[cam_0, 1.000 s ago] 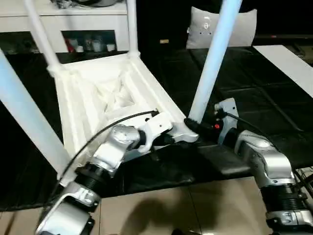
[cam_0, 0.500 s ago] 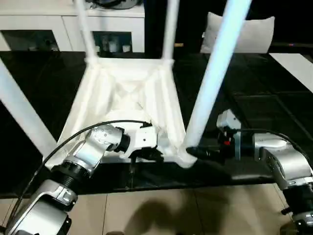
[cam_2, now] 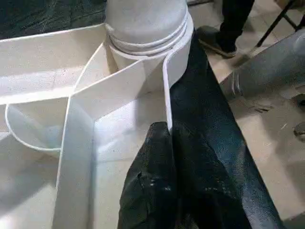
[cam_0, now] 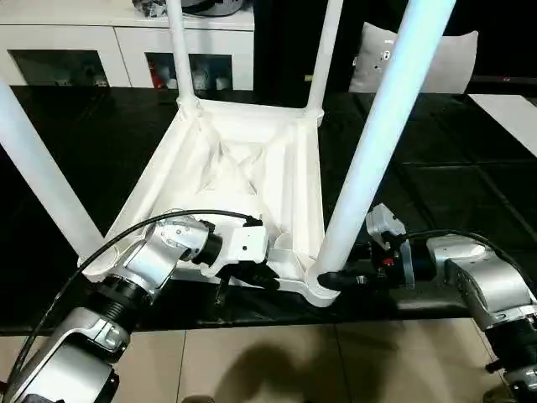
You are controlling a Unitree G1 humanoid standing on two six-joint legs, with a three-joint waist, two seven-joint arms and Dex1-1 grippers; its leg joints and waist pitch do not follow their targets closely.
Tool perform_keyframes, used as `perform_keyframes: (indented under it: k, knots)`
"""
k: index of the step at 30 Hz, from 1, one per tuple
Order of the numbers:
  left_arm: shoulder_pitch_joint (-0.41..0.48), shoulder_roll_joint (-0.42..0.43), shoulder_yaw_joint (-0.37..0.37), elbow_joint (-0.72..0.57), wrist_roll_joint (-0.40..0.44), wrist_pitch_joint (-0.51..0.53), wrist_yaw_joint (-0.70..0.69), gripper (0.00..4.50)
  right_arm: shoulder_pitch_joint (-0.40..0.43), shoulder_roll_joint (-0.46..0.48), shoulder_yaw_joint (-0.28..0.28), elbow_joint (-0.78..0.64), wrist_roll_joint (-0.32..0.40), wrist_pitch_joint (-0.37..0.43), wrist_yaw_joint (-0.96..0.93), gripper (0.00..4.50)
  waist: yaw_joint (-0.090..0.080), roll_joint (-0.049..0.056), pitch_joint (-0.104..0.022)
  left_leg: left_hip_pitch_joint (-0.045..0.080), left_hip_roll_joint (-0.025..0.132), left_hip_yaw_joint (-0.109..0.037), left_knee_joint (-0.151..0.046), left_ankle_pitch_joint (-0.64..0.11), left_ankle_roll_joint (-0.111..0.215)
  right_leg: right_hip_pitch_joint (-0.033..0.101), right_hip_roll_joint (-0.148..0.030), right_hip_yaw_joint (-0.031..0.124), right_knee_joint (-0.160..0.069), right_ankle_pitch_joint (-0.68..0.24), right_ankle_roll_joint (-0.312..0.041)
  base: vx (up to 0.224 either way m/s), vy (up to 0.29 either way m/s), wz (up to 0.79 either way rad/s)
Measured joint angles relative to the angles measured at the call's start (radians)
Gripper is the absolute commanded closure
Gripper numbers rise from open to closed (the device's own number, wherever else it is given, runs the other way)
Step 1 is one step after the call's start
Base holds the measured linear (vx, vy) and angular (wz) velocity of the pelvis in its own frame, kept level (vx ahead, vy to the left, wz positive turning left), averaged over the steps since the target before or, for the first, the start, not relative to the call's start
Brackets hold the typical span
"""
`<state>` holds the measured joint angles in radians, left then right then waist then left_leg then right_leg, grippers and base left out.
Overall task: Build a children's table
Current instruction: Rotate leg to tighten
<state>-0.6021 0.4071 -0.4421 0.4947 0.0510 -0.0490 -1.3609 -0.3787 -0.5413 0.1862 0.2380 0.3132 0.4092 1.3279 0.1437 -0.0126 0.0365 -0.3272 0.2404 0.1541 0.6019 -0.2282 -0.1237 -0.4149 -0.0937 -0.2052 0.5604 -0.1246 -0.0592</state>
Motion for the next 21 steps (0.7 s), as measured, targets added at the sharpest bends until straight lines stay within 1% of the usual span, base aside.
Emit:
perform_keyframes:
  k: [1, 4, 7, 8, 10, 11, 12, 14, 15, 16, 17, 19, 20, 21]
  knots:
    - [0.0, -0.002, 0.004, -0.002, -0.008, 0.014, -0.003, 4.5, 0.006, 0.002, -0.004, -0.006, 0.006, 0.01, -0.004, 2.38, 0.0, 0.0, 0.0, 0.0, 0.0, 0.0, 0.0, 0.0, 0.0, 0.0, 0.0, 0.0, 0.0, 0.0, 0.0, 0.0, 0.0, 0.0]
    - [0.002, -0.01, 0.015, -0.021, -0.018, 0.095, -0.002, 4.5, 0.032, 0.018, -0.023, -0.056, 0.009, 0.056, -0.038, 2.41, 0.0, 0.0, 0.0, 0.0, 0.0, 0.0, 0.0, 0.0, 0.0, 0.0, 0.0, 0.0, 0.0, 0.0, 0.0, 0.0, 0.0, 0.0]
    - [0.003, -0.021, 0.033, -0.03, -0.009, 0.168, 0.049, 4.5, 0.036, 0.052, -0.044, -0.076, 0.003, 0.09, -0.133, 2.45, -0.006, 0.0, 0.0, 0.003, -0.001, 0.0, 0.0, 0.001, -0.002, 0.002, 0.001, 0.0, 0.0, 0.001, -0.001, 0.0, 0.0, 0.0]
    - [0.004, -0.032, 0.052, -0.03, 0.004, 0.207, 0.099, 4.5, 0.034, 0.097, -0.069, -0.071, -0.009, 0.108, -0.215, 2.46, -0.016, 0.0, 0.0, 0.005, -0.001, 0.0, 0.0, 0.0, -0.006, 0.003, 0.001, 0.0, 0.0, 0.001, -0.001, 0.0, 0.0, 0.0]
    - [0.003, -0.067, 0.078, -0.03, 0.031, 0.266, 0.199, 4.5, 0.017, 0.176, -0.111, -0.052, -0.032, 0.131, -0.367, 2.46, -0.042, 0.0, 0.0, 0.004, 0.0, 0.0, 0.002, 0.001, -0.01, 0.002, 0.001, -0.003, -0.001, 0.001, 0.0, 0.0, 0.0, 0.0]
    - [0.002, -0.088, 0.089, -0.03, 0.037, 0.29, 0.247, 4.5, 0.003, 0.199, -0.123, -0.041, -0.041, 0.144, -0.437, 2.46, -0.058, 0.0, 0.0, 0.004, 0.0, 0.0, 0.003, 0.001, -0.01, 0.002, 0.001, -0.005, -0.004, 0.002, 0.001, 0.0, 0.0, 0.0]
    - [0.002, -0.11, 0.092, -0.03, 0.042, 0.309, 0.284, 4.5, -0.005, 0.215, -0.137, -0.037, -0.049, 0.157, -0.487, 2.47, -0.069, 0.0, 0.0, 0.004, 0.001, 0.0, 0.003, 0.001, -0.01, 0.003, 0.002, -0.006, -0.008, 0.003, 0.003, 0.0, 0.0, 0.0]
    - [0.002, -0.167, 0.102, -0.029, 0.053, 0.352, 0.378, 4.5, -0.022, 0.265, -0.167, -0.031, -0.08, 0.178, -0.612, 2.49, -0.098, 0.001, 0.0, -0.001, 0.004, -0.004, 0.002, 0.001, -0.009, 0.008, 0.002, -0.019, -0.024, 0.005, 0.005, 0.0, 0.0, 0.0]
    - [0.002, -0.189, 0.109, -0.029, 0.054, 0.371, 0.409, 4.5, -0.026, 0.282, -0.178, -0.031, -0.09, 0.18, -0.657, 2.5, -0.107, 0.001, 0.0, -0.004, 0.006, -0.006, 0.003, 0.001, -0.009, 0.009, 0.002, -0.024, -0.029, 0.006, 0.007, 0.0, 0.0, 0.0]
    - [0.002, -0.208, 0.113, -0.029, 0.055, 0.386, 0.44, 4.5, -0.028, 0.298, -0.186, -0.031, -0.097, 0.18, -0.696, 2.51, -0.114, 0.001, 0.0, -0.006, 0.007, -0.007, 0.003, 0.001, -0.009, 0.009, 0.002, -0.025, -0.032, 0.007, 0.007, 0.0, 0.0, 0.0]
    - [0.002, -0.231, 0.117, -0.029, 0.058, 0.405, 0.48, 4.5, -0.029, 0.319, -0.197, -0.031, -0.109, 0.177, -0.745, 2.51, -0.117, 0.001, 0.0, -0.005, 0.006, -0.007, 0.003, -0.001, -0.007, 0.01, 0.001, -0.024, -0.033, 0.008, 0.008, 0.0, 0.0, 0.0]
    - [0.002, -0.265, 0.13, -0.029, 0.062, 0.433, 0.537, 4.5, -0.032, 0.345, -0.204, -0.029, -0.13, 0.159, -0.81, 2.51, -0.116, 0.001, 0.0, -0.005, 0.003, -0.006, 0.001, -0.002, -0.005, 0.01, 0.0, -0.022, -0.032, 0.009, 0.007, 0.0, 0.0, 0.0]
    - [0.002, -0.276, 0.134, -0.029, 0.062, 0.44, 0.559, 4.5, -0.033, 0.359, -0.21, -0.027, -0.135, 0.148, -0.835, 2.18, -0.113, 0.001, 0.0, -0.005, 0.003, -0.006, 0.0, -0.001, -0.003, 0.01, 0.0, -0.022, -0.031, 0.009, 0.007, 0.0, 0.0, 0.0]
    - [0.002, -0.281, 0.136, -0.029, 0.063, 0.443, 0.569, 4.5, -0.033, 0.374, -0.224, -0.022, -0.133, 0.145, -0.848, 1.98, -0.112, 0.001, 0.0, -0.005, 0.003, -0.006, -0.001, -0.001, -0.001, 0.009, 0.0, -0.021, -0.03, 0.01, 0.006, 0.0, 0.0, 0.0]
